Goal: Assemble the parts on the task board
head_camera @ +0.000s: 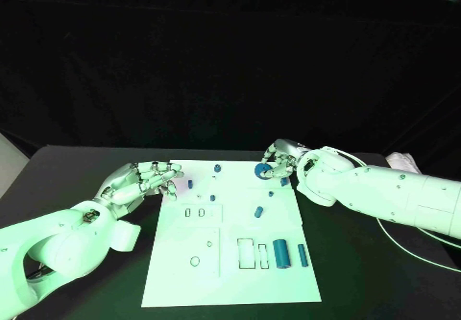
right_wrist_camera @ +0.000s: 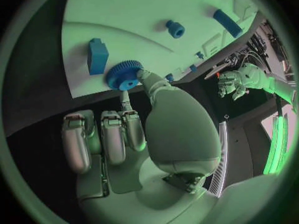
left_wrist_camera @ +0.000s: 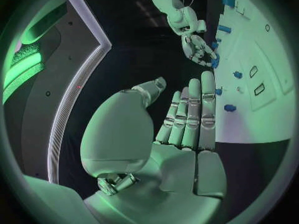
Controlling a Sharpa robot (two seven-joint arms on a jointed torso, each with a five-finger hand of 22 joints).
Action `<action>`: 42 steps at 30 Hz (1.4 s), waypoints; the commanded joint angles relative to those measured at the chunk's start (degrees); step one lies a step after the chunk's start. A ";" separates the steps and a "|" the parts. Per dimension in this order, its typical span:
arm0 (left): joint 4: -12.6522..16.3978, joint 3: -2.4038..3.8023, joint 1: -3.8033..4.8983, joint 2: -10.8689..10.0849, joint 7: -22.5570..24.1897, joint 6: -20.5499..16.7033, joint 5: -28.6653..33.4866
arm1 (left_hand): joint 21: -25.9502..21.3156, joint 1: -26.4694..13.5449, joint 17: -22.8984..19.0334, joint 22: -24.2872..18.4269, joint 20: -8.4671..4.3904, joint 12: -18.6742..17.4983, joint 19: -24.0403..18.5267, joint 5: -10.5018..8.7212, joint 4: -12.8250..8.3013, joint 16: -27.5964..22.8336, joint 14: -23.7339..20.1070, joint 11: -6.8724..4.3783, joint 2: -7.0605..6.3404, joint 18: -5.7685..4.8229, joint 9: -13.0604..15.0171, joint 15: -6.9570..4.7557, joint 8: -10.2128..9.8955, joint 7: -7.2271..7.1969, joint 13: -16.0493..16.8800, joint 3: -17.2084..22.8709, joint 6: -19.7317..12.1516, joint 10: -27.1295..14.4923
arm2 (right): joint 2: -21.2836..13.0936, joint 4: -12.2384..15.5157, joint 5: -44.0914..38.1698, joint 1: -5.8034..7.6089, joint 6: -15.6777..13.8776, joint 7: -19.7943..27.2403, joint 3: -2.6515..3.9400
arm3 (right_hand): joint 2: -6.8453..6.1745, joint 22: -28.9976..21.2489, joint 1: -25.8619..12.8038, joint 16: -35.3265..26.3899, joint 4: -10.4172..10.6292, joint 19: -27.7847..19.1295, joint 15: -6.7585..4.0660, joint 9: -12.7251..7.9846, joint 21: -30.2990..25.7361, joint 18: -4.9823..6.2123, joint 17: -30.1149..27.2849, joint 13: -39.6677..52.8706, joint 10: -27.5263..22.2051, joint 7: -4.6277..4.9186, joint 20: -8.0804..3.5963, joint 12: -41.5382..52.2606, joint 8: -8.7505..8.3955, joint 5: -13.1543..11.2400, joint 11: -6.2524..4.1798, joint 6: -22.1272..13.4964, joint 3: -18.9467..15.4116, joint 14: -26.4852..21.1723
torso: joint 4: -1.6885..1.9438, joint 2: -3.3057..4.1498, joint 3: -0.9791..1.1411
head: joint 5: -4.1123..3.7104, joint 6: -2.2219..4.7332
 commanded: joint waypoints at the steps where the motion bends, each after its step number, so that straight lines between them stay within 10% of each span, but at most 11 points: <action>1: 0.02 0.03 0.04 0.07 0.22 1.05 -0.05 | 0.20 0.17 -0.05 0.05 0.01 -0.06 -0.36 -0.28 -0.43 0.27 -0.34 -0.15 0.55 0.35 0.05 0.08 -0.28 1.12 0.08 0.05 -0.45 -0.37 | -0.04 -0.20 -2.32 -0.08 0.20 -0.51 -0.03 | 0.85 15.07 0.27 0.35 0.31 5.99 0.17 -0.04 0.21 -0.36 14.66 10.69 1.69 -0.05 0.47 0.26 0.35 0.88 -0.13 0.58 0.83 5.73 | 0.04 0.01 0.01 | -0.05 0.00; 14: -0.05 0.03 0.04 -0.02 0.17 1.07 -0.05 | 0.20 0.17 -0.05 0.05 0.01 -0.06 -0.36 -0.28 -0.43 0.27 -0.34 -0.15 0.55 0.35 0.05 0.08 -0.28 1.12 0.08 0.05 -0.45 -0.37 | -0.58 0.03 -2.15 -0.10 1.41 0.04 -0.04 | 0.55 15.07 0.07 0.35 1.19 5.99 -0.30 -0.63 0.21 -0.36 14.68 10.84 1.85 -0.59 0.12 0.28 1.02 4.56 -0.67 2.33 5.50 5.73 | -0.01 0.10 0.09 | -0.01 -0.02; 26: -0.13 0.03 0.04 0.04 0.06 1.20 -0.05 | 0.32 0.20 -0.09 0.10 0.02 -0.01 -0.42 -0.28 -0.46 0.29 -0.33 -0.15 0.62 0.35 0.09 0.08 -0.26 1.12 0.09 0.08 -0.46 -0.40 | -0.48 -0.01 -4.28 -0.17 3.00 -0.79 -0.18 | -2.12 15.07 -1.37 0.01 1.54 5.99 0.09 -1.36 0.21 -0.36 13.87 9.24 0.07 0.00 0.24 -1.21 0.14 2.94 -0.13 0.29 5.62 5.45 | 0.02 0.11 0.07 | -0.24 -0.01; 42: -0.25 0.03 0.04 0.07 -0.06 1.31 -0.05 | 0.32 0.20 -0.09 0.10 0.02 -0.01 -0.42 -0.28 -0.46 0.29 -0.33 -0.15 0.62 0.35 0.09 0.08 -0.26 1.12 0.09 0.08 -0.46 -0.40 | -1.17 0.35 -5.01 -0.30 2.15 -0.88 -0.21 | -2.02 15.07 -1.40 0.00 1.78 5.99 0.24 -1.38 0.21 -0.36 13.88 9.13 -0.11 0.07 0.41 -1.34 0.31 3.06 -0.02 0.17 5.43 5.44 | 0.07 0.15 0.04 | -0.29 -0.12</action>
